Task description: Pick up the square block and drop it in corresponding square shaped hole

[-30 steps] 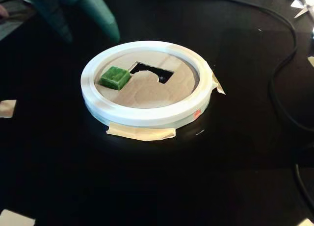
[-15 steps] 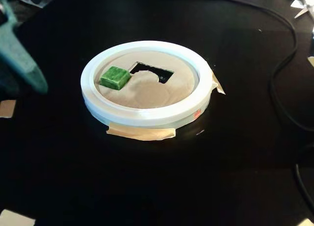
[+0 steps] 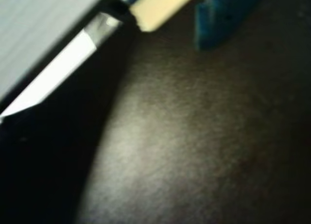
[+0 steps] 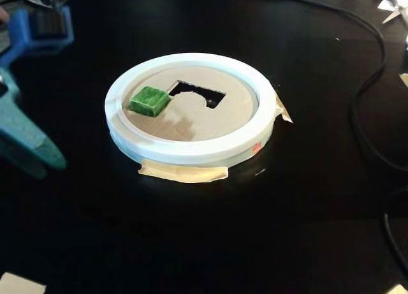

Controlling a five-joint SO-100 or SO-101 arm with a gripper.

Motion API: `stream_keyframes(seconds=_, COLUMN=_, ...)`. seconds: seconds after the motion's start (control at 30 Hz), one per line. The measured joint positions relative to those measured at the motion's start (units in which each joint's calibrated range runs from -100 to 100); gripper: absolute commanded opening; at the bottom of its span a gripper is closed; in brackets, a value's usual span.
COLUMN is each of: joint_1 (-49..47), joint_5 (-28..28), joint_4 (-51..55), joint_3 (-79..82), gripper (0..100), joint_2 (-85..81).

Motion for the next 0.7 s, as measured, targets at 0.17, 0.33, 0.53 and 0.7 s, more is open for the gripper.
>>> stream_keyframes(seconds=0.17, joint_1=3.0, joint_5=0.0, joint_4=0.0, joint_3=4.5, gripper=80, joint_2=-3.4)
stream_keyframes(seconds=0.33, joint_1=7.9, joint_5=0.0, joint_4=0.0, joint_3=6.3, gripper=80, joint_2=-4.7)
stream_keyframes(seconds=0.53, joint_1=9.1, joint_5=0.0, joint_4=0.0, joint_3=6.3, gripper=80, joint_2=-5.0)
stream_keyframes(seconds=0.7, joint_1=8.5, joint_5=0.0, joint_4=0.0, joint_3=6.3, gripper=80, joint_2=-5.0)
